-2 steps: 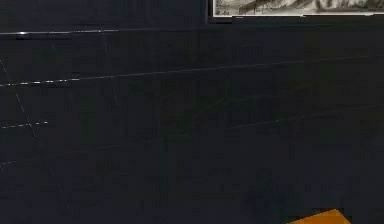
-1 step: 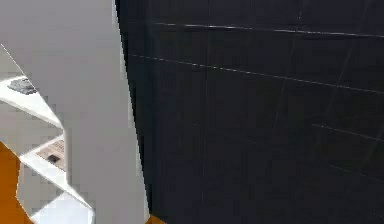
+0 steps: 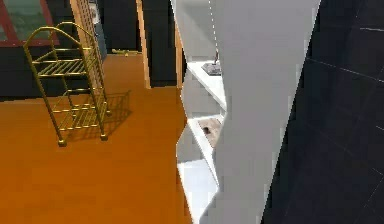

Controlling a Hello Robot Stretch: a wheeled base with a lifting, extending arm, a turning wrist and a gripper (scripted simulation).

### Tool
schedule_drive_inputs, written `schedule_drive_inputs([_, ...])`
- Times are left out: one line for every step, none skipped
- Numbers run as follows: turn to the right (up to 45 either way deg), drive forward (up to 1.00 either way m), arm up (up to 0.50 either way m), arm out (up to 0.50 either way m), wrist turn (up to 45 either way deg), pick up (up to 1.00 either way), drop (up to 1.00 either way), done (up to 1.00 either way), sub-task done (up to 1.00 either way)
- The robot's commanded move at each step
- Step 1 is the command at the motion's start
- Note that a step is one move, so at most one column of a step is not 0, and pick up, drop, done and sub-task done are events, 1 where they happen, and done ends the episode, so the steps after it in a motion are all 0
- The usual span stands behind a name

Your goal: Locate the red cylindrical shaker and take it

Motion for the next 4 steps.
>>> schedule_drive_inputs([-18.0, 0.00, 0.00, 0.00, 0.0, 0.00, 0.00, 0.00, 0.00])
schedule_drive_inputs([0.0, 0.65, 0.00, 0.00, 0.0, 0.00, 0.00, 0.00, 0.00])
schedule_drive_inputs([3.0, 0.00, 0.00, 0.00, 0.0, 0.00, 0.00, 0.00, 0.00])
schedule_drive_inputs([0.0, 1.00, 0.00, 0.00, 0.0, 0.00, 0.00, 0.00, 0.00])
